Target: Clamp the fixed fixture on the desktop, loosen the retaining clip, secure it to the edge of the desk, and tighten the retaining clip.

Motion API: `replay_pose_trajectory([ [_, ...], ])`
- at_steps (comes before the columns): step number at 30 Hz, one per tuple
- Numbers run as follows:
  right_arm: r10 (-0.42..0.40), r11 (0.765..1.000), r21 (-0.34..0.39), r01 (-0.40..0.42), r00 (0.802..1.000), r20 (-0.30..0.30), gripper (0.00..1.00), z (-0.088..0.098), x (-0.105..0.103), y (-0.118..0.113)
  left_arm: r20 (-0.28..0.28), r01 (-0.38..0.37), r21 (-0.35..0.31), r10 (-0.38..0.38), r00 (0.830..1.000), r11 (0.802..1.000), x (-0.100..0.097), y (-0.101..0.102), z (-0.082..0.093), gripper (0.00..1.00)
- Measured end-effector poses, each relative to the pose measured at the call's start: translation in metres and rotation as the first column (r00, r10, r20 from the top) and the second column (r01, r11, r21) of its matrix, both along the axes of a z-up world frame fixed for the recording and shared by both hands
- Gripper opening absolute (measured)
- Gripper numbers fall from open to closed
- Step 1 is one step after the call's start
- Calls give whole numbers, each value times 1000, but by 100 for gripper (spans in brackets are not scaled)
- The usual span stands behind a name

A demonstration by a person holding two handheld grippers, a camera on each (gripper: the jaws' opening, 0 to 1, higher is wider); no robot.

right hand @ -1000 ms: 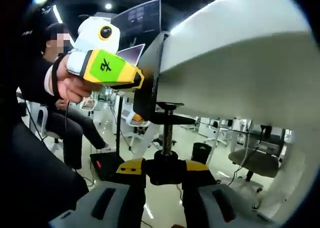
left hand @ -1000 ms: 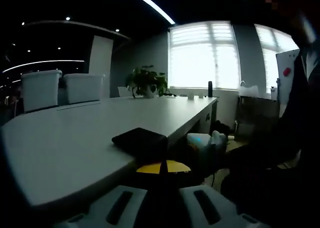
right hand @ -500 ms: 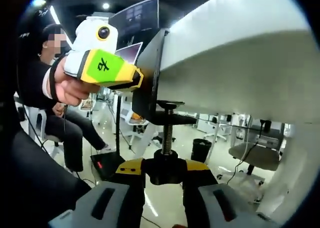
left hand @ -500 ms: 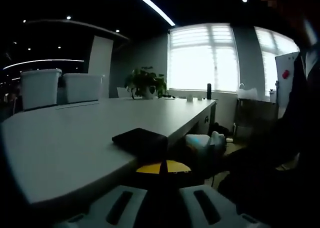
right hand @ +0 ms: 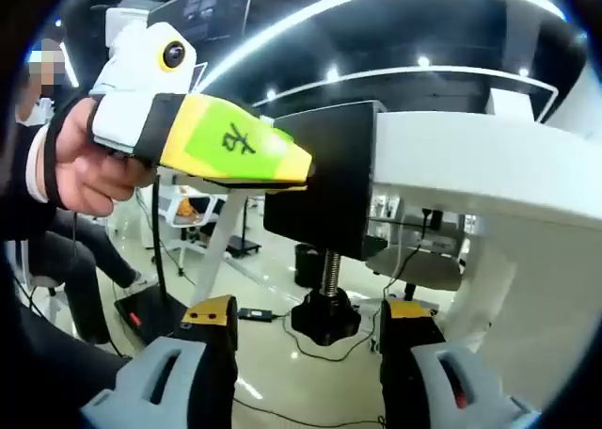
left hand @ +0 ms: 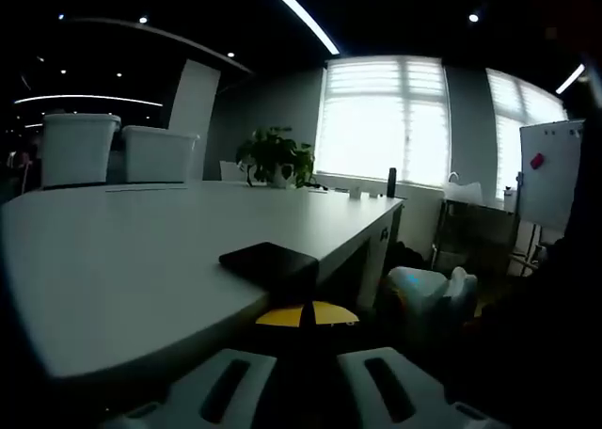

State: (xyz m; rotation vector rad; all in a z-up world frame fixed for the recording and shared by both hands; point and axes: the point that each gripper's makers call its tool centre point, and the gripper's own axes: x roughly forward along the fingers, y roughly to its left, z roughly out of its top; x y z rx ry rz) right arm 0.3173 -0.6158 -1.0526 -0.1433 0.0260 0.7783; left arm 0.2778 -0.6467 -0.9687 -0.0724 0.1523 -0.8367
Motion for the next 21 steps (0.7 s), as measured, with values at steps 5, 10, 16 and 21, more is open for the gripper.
replay_pose_trajectory([
  [5,-282,958,58,282,959,-6,69,9,10,-8,10,0,-21,0,1000,1000,-5,2,2,1],
  [10,-469,877,98,471,882,-47,69,7,11,-22,19,17,-26,-17,1000,999,-7,2,3,1],
  [16,-481,870,88,486,874,-76,65,-1,6,-13,24,30,-37,-29,999,999,-9,2,4,1],
  [21,-496,864,50,501,864,-92,55,-4,15,-12,21,26,-66,-25,999,997,-7,4,5,1],
])
